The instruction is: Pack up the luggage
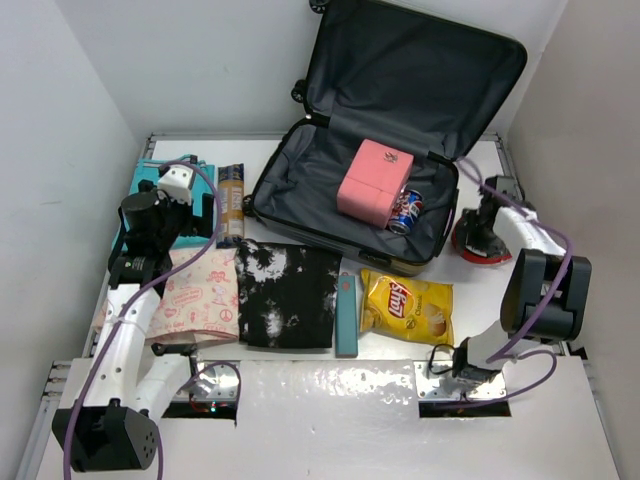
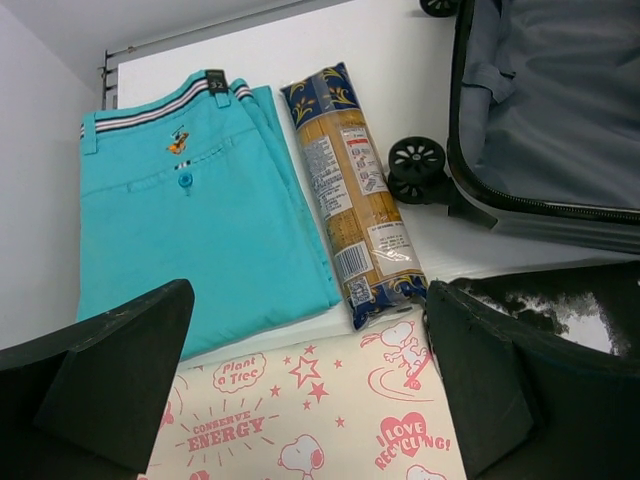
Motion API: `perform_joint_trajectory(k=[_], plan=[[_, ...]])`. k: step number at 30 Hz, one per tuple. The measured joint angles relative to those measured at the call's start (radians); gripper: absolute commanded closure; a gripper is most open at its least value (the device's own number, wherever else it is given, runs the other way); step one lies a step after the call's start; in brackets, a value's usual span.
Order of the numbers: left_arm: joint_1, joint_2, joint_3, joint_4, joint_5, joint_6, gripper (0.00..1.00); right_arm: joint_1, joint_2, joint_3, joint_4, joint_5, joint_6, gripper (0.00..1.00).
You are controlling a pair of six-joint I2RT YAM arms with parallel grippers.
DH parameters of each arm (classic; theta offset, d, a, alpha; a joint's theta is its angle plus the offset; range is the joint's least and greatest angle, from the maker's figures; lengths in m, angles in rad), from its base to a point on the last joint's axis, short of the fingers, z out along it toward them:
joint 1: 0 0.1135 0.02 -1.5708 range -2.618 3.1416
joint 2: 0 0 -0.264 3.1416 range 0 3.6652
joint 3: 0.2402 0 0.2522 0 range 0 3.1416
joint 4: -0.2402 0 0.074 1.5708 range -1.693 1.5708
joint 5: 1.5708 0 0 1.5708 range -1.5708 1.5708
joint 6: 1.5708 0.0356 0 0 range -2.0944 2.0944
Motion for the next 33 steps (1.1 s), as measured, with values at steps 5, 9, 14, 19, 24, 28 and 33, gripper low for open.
perform_joint_trajectory(k=[5,9,14,19,24,28,33], plan=[[0.0,0.0,-0.001,0.002,-0.002,0.001,0.0,0.006,-0.008,-0.118,0.072,-0.066,-0.225,0.29],[0.0,0.0,-0.001,0.002,-0.009,0.002,0.0,0.006,0.001,-0.105,0.114,-0.105,-0.396,0.32],[0.0,0.0,-0.001,0.002,-0.019,0.006,0.0,0.006,0.069,-0.048,0.108,-0.123,-0.548,0.32],[0.0,0.0,-0.001,0.002,-0.026,0.008,0.0,0.006,0.053,-0.088,0.156,-0.178,-0.693,0.32],[0.0,0.018,0.01,-0.01,-0.029,0.015,0.0,0.001,0.089,-0.097,0.218,-0.232,-0.753,0.37],[0.0,0.039,0.039,-0.027,-0.04,0.027,0.0,-0.016,0.148,-0.084,0.239,-0.266,-0.775,0.56],[0.0,0.042,0.067,-0.037,-0.047,0.031,0.0,-0.023,0.167,-0.088,0.262,-0.307,-0.784,0.65]])
